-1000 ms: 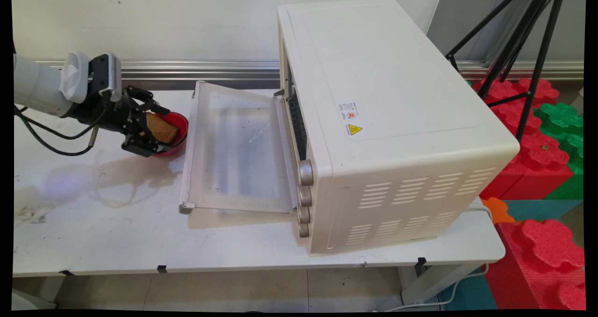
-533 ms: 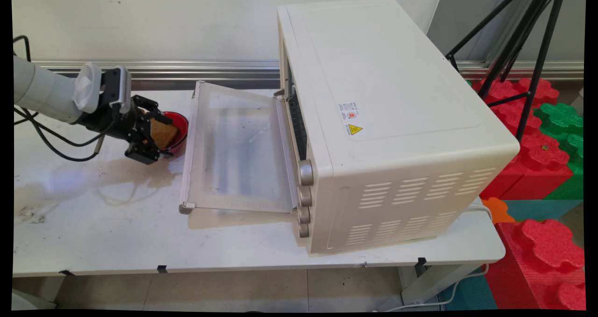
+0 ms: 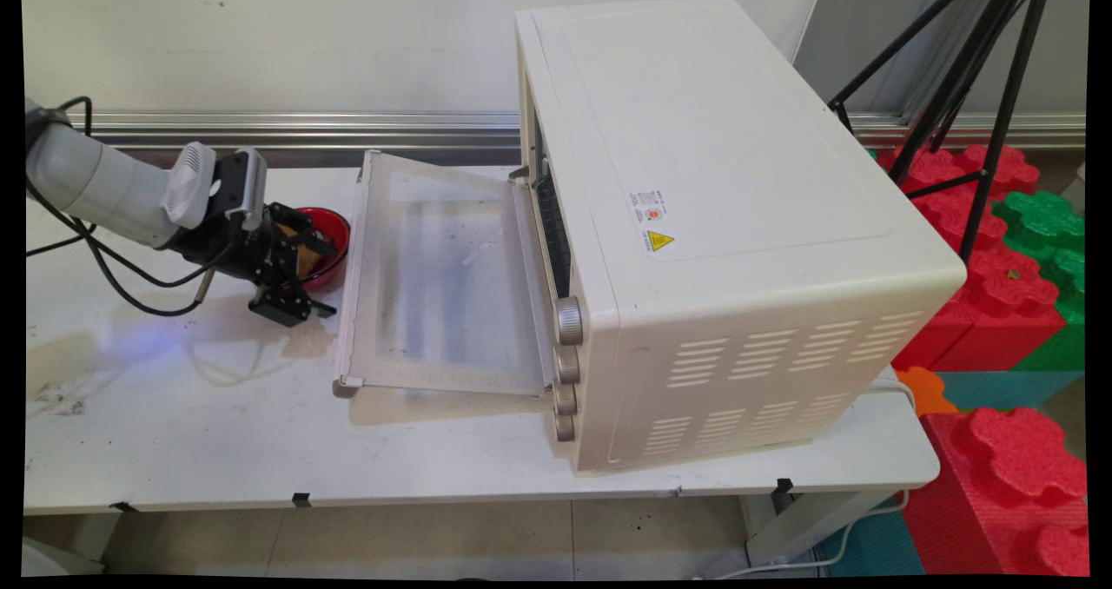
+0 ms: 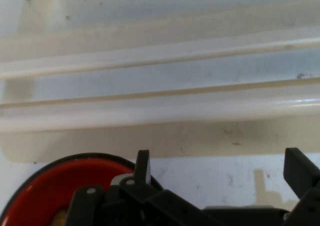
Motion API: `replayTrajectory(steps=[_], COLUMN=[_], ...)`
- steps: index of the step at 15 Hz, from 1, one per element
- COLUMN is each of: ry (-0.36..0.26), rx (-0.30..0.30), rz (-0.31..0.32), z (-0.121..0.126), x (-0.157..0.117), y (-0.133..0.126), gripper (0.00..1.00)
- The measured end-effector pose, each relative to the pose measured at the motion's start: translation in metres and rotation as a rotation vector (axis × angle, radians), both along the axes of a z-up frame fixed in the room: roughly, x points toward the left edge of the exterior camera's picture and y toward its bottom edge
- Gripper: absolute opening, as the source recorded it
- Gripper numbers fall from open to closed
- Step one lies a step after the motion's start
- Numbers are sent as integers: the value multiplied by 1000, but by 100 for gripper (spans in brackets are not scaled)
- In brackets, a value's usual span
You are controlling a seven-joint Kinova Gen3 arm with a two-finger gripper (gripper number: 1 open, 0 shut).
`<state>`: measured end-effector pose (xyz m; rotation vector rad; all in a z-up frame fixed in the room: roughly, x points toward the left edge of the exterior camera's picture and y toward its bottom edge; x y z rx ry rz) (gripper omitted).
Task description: Close the oven
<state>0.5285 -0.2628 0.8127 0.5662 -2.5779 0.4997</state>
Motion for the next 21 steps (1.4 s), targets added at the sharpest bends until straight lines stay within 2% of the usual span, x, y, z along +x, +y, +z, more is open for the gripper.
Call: replayTrajectory(steps=[8,9,21], ry=[42,45,106], rx=[36,39,84], rz=[-24,-26,9], z=[-13,-13,-21], x=[-2,-2,4], y=[-1,-1,3], gripper=[100,0,0])
